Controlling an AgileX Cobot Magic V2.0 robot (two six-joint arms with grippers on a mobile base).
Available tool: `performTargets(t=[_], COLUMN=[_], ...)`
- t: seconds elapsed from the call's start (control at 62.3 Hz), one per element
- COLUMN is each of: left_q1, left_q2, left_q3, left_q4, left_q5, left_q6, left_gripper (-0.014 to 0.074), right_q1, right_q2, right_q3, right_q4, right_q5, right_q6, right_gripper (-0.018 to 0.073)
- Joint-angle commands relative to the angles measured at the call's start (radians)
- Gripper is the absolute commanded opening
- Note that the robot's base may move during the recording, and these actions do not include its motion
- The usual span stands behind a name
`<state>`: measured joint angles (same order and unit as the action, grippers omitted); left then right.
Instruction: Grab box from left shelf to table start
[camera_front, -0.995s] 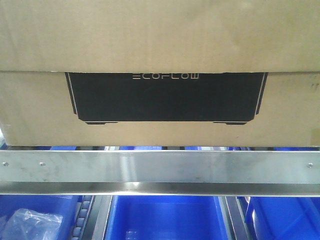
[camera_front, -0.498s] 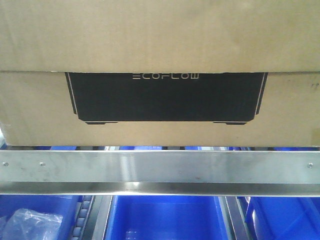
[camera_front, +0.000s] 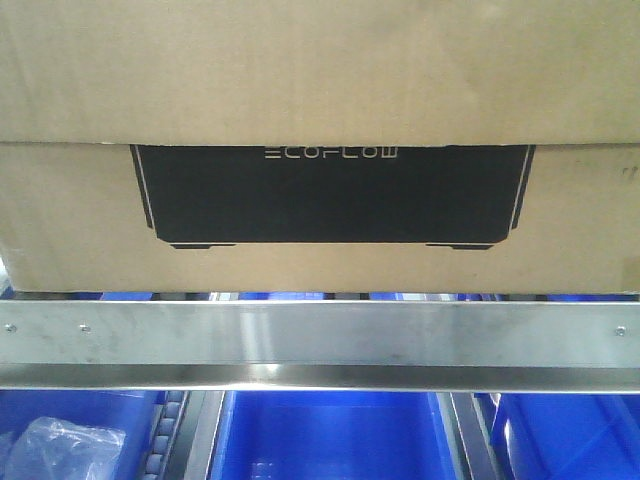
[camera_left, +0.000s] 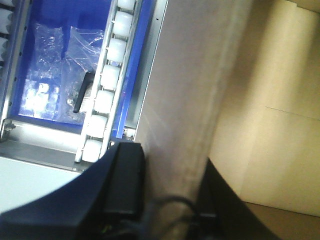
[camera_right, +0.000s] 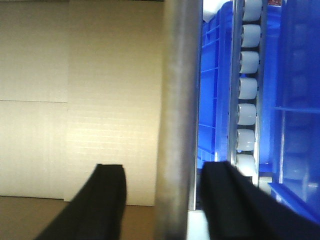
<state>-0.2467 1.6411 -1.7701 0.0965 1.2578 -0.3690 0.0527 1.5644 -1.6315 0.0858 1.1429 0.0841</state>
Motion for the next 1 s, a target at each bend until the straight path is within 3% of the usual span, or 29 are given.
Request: performTargets(t=[0.0,0.193,0.979], left_q1=[0.003,0.003,0.003], left_q2=[-0.030,-0.030,-0.030], left_q3=[-0.029,-0.029,-0.029], left_q4=[0.006,0.006,0.006], left_q5=[-0.051,-0.051,-0.051], left_q6=[-0.063,-0.063,-0.063], left_gripper=[-0.0017,-0.0017,-0.0017], right_q1=[-0.003,-0.003,-0.003], right_q2=[-0.036,-0.036,-0.036], right_q3=[-0.039,-0.039,-0.037], right_q4=[-0.008,-0.008,-0.008], right_q5=[-0.036,-0.036,-0.056], right_q6=[0.004,0.004,0.004], right_gripper=[0.0284,0.0043,0.0054])
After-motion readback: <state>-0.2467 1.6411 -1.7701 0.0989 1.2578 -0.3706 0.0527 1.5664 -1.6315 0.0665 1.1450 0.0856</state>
